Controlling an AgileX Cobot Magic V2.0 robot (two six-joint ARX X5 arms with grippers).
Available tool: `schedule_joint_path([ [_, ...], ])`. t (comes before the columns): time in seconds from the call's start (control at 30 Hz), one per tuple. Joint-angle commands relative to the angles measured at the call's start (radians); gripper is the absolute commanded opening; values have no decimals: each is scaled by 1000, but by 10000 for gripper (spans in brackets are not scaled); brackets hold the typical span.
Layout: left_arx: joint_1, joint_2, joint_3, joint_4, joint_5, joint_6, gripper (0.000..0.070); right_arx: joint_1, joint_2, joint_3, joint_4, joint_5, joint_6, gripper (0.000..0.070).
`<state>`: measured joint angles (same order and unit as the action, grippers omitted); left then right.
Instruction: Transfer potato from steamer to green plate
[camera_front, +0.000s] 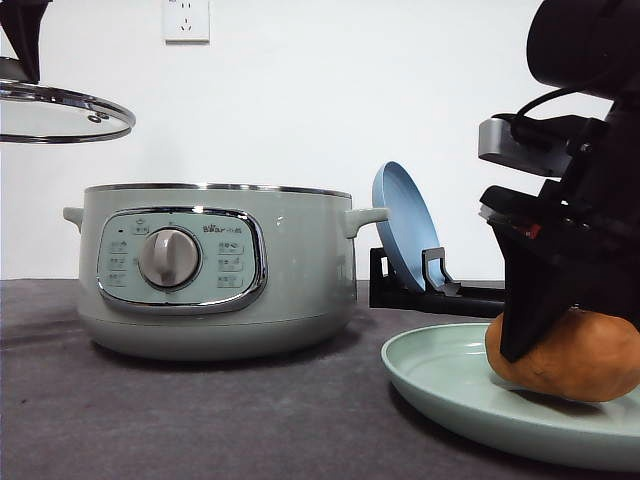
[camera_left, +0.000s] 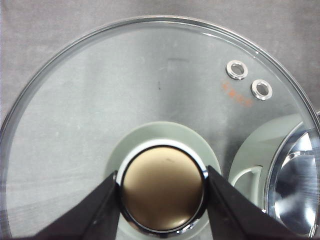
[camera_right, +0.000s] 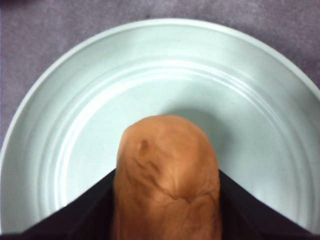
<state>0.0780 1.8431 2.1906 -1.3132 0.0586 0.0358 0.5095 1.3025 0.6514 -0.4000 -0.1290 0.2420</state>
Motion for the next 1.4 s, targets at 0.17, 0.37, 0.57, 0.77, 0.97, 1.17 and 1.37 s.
schedule_joint_path([
  [0.17,-2,11,35,26,5,-2,0,5,9,6,3,-10,14,302],
  [0.37,-3,11,35,25,5,-2,0,5,-29,69,-70,-8,9,510],
  [0.57,-7,11,35,20,5,-2,0,6,-136,218,-265,-2,5,512],
  [0.77,-15,11,35,19,5,-2,0,5,-316,360,-474,-2,8,587],
  [0.97,-23,11,35,15,5,-3,0,5,-537,466,-641,-2,24,614],
  [1.17,-53,11,35,4,5,-3,0,5,-725,557,-760,-2,40,614],
  [1.37,-97,11,35,2,5,-3,0,5,-849,621,-799,-1,41,613],
])
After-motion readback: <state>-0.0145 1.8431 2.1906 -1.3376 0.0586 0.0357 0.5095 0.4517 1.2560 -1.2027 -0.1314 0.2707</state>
